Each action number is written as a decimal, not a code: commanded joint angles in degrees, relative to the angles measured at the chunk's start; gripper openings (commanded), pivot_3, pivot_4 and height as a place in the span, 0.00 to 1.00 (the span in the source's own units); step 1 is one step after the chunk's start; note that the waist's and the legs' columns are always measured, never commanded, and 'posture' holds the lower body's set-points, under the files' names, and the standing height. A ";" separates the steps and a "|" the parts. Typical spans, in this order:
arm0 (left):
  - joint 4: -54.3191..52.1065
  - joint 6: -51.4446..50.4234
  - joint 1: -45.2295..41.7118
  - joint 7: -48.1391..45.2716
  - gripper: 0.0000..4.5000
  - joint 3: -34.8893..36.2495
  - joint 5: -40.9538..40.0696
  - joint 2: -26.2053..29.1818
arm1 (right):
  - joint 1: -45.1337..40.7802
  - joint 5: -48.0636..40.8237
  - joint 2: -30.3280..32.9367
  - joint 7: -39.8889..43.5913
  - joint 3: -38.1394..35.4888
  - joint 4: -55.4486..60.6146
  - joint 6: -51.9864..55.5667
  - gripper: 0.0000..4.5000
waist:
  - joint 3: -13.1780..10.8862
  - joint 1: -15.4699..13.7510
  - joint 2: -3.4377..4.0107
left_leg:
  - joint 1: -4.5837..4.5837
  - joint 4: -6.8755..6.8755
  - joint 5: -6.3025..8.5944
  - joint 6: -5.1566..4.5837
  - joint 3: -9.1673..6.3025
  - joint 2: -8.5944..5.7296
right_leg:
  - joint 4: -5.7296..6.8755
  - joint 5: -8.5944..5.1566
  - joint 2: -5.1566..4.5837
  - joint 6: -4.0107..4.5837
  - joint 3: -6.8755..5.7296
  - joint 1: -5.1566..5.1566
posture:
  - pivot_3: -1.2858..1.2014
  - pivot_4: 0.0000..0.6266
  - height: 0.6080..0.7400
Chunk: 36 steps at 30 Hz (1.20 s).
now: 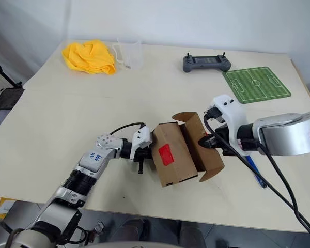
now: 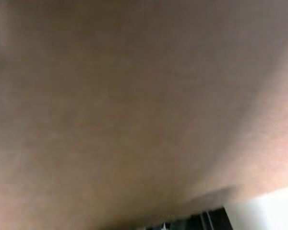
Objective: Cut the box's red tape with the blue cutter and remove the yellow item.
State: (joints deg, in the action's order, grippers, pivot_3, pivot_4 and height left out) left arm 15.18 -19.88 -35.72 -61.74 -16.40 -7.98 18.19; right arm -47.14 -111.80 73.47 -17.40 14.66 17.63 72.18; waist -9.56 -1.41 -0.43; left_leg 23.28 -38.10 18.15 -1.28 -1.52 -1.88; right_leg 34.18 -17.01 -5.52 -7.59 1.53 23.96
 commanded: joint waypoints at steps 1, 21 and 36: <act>-3.87 -2.45 0.91 -2.40 0.00 0.01 -0.85 3.26 | -1.10 -1.20 -0.18 -2.75 -0.09 -0.03 -1.21 0.01 | -0.03 0.12 0.04 | 0.00 -0.01 -0.01 0.02 0.00 0.00 | 0.01 0.00 0.00 0.00 0.00 0.01 | 0.52 0.24 1.00; -11.32 -14.02 -1.29 -5.10 0.00 1.91 -10.86 5.98 | -2.05 -1.19 -0.27 -6.10 -0.10 -2.35 -1.00 0.01 | -0.18 0.05 0.24 | 0.14 -0.09 -0.21 0.16 0.15 -0.03 | 0.62 -0.04 0.06 0.07 0.09 0.41 | 0.52 0.24 1.00; -4.33 -9.75 -2.39 1.69 0.00 1.91 -6.35 1.32 | -3.24 -1.20 -6.86 -12.59 3.18 -3.00 -1.33 0.01 | -0.18 0.20 0.19 | 0.01 -0.53 -0.32 0.11 0.42 -0.03 | 0.92 0.01 0.02 -0.03 0.34 0.43 | 0.52 0.24 1.00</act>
State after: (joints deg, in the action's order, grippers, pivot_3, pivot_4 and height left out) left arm 10.25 -29.64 -37.74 -61.82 -13.62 -15.35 20.39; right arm -49.47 -111.42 68.27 -30.44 16.53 12.98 71.23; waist -9.73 -1.21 -0.24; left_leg 23.28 -38.66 17.83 -1.17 -1.09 -1.91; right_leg 35.10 -16.98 -5.50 -7.64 1.87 24.36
